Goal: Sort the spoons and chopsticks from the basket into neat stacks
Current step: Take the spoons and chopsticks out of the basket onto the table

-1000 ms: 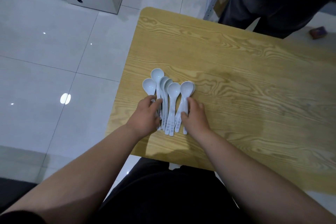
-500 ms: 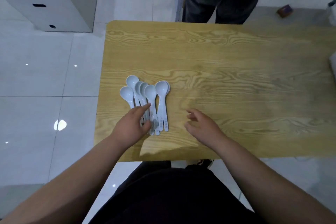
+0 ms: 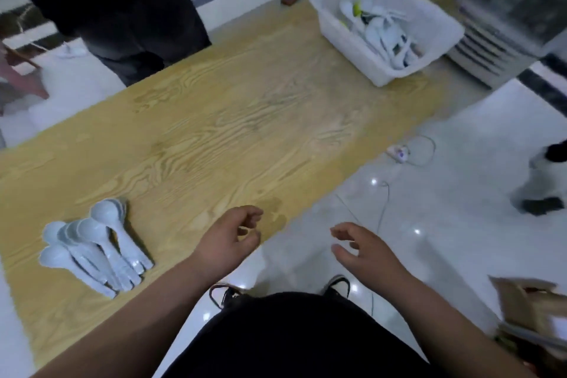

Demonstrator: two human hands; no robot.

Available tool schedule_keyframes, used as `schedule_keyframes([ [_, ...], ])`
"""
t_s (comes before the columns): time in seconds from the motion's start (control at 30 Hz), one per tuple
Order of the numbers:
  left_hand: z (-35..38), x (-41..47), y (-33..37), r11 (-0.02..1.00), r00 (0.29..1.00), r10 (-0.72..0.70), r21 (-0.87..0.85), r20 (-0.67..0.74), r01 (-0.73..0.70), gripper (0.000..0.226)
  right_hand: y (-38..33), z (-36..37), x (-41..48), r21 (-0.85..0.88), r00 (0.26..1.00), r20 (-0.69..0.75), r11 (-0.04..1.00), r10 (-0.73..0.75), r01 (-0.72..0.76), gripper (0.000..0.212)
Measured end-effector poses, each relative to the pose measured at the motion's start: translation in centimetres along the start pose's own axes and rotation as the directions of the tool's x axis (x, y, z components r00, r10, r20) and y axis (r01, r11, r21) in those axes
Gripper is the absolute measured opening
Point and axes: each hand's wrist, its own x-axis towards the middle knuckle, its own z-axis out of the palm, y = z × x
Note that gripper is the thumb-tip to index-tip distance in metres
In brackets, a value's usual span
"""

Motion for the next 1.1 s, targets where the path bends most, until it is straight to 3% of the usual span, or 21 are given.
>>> schedule_keyframes([
  [0.2, 9.0, 5.3, 9.5, 0.997, 0.996, 0.066, 0.041, 0.055, -0.068, 0.031, 7.7, -8.1, -2.4, 0.099, 0.997, -0.070, 0.995, 0.039, -0.031, 0.025],
  [0.37, 13.1, 7.4, 13.5, 0.999, 0.996, 0.040, 0.025, 0.084, -0.043, 0.033, 10.5, -14.4, -1.7, 0.169, 0.986, -0.152, 0.985, 0.067, -0.041, 0.023],
  [0.6, 14.4, 12.0, 15.4, 0.999, 0.985, 0.040, 0.015, 0.168, -0.043, 0.034, 10.1, -21.5, 3.8, 0.192, 0.972, -0.226, 0.981, 0.060, -0.016, 0.022],
  [0.8, 14.0, 20.3, 19.3, 0.992, 0.968, 0.123, 0.008, 0.220, -0.127, 0.036, 9.1, -27.0, 8.1, 0.168, 0.951, -0.293, 0.984, 0.099, -0.051, 0.020],
  [0.97, 14.6, 27.5, 24.1, 0.985, 0.970, 0.171, -0.031, 0.174, -0.169, 0.031, 10.4, -29.9, 10.7, 0.176, 0.958, -0.252, 0.980, 0.134, -0.091, 0.021],
  [1.1, 15.4, 32.9, 27.6, 0.989, 0.987, 0.138, -0.070, 0.086, -0.132, 0.028, 11.6, -34.0, 14.7, 0.113, 0.982, -0.176, 0.992, 0.069, -0.050, 0.021],
])
